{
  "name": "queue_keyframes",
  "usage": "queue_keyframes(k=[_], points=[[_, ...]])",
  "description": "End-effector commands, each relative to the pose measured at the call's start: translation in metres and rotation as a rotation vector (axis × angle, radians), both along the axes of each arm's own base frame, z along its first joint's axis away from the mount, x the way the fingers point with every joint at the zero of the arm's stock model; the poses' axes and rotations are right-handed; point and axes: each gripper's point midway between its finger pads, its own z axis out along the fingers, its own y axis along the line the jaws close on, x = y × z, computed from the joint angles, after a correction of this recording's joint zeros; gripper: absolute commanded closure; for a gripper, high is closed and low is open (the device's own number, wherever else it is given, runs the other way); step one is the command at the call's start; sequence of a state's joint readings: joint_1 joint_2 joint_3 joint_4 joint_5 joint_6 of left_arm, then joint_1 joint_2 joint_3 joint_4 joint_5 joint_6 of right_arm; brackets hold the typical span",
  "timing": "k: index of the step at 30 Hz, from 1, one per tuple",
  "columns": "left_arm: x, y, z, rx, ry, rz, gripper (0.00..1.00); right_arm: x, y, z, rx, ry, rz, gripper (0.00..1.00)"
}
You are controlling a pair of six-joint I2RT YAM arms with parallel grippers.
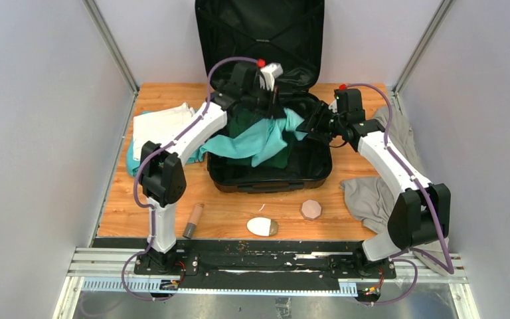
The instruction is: Pack the luggage
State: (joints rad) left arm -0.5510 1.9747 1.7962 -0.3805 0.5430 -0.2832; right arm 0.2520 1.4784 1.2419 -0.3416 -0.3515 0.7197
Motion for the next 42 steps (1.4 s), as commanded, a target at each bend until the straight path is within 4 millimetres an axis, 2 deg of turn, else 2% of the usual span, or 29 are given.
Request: queue_keyframes(k=[1, 2, 3, 4, 6, 9, 11, 13, 17, 20, 24, 27, 29, 31, 36, 37, 38, 39, 41, 42], points=[[0.022, -0.004, 0.121, -0.112, -0.281, 0.012, 1.0, -0.002, -0.003, 0.017, 0.023, -0.022, -0.011, 0.43], [0.022, -0.004, 0.13, -0.116, -0.294, 0.009, 1.0, -0.003, -0.004, 0.019, 0.022, -0.025, -0.012, 0.42], [0.02, -0.004, 0.13, -0.104, -0.29, 0.004, 1.0, -0.004, -0.004, 0.02, 0.025, -0.025, -0.013, 0.42], [0.019, -0.004, 0.121, -0.08, -0.279, -0.003, 1.0, -0.005, -0.004, 0.021, 0.027, -0.026, -0.012, 0.42], [0.016, -0.001, 0.084, 0.003, -0.241, -0.013, 1.0, -0.007, -0.004, 0.023, 0.03, -0.028, -0.012, 0.42], [0.011, 0.012, 0.017, 0.132, -0.169, -0.017, 1.0, -0.01, -0.005, 0.026, 0.03, -0.032, -0.012, 0.42], [0.008, 0.022, -0.006, 0.18, -0.146, -0.015, 1.0, -0.013, -0.006, 0.027, 0.024, -0.034, -0.01, 0.42], [0.006, 0.029, -0.001, 0.162, -0.151, -0.008, 1.0, -0.014, -0.007, 0.028, 0.017, -0.037, -0.011, 0.42], [0.011, 0.046, 0.039, 0.176, -0.29, 0.033, 1.0, -0.012, -0.006, 0.027, 0.024, -0.027, -0.01, 0.42], [0.015, 0.066, 0.061, 0.273, -0.397, 0.054, 1.0, -0.011, -0.003, 0.025, 0.031, -0.021, -0.006, 0.42], [0.018, 0.092, 0.074, 0.385, -0.504, 0.094, 1.0, -0.01, 0.001, 0.024, 0.037, -0.018, 0.006, 0.42], [0.015, 0.103, 0.079, 0.418, -0.528, 0.123, 1.0, -0.009, 0.007, 0.021, 0.036, -0.011, 0.02, 0.42], [0.011, 0.104, 0.073, 0.411, -0.508, 0.124, 1.0, -0.009, 0.01, 0.018, 0.037, -0.003, 0.03, 0.42], [0.005, 0.096, 0.059, 0.394, -0.464, 0.104, 1.0, -0.009, 0.013, 0.015, 0.039, 0.006, 0.037, 0.42], [-0.018, 0.048, -0.002, 0.335, -0.316, -0.012, 0.99, -0.012, 0.011, 0.007, 0.026, 0.018, 0.032, 0.42], [-0.024, 0.034, -0.014, 0.302, -0.272, -0.043, 0.92, -0.013, 0.009, 0.005, 0.021, 0.017, 0.03, 0.42], [-0.031, 0.02, -0.025, 0.251, -0.213, -0.084, 0.78, -0.014, 0.008, 0.004, 0.015, 0.016, 0.026, 0.42], [-0.04, 0.003, -0.032, 0.179, -0.146, -0.128, 0.58, -0.015, 0.005, 0.004, 0.01, 0.016, 0.019, 0.41], [-0.053, -0.021, -0.045, 0.075, -0.007, -0.183, 0.08, -0.015, -0.001, 0.003, -0.002, 0.015, 0.006, 0.41], [-0.056, -0.026, -0.048, 0.058, 0.038, -0.2, 0.01, -0.015, -0.004, 0.002, -0.007, 0.015, -0.001, 0.41]])
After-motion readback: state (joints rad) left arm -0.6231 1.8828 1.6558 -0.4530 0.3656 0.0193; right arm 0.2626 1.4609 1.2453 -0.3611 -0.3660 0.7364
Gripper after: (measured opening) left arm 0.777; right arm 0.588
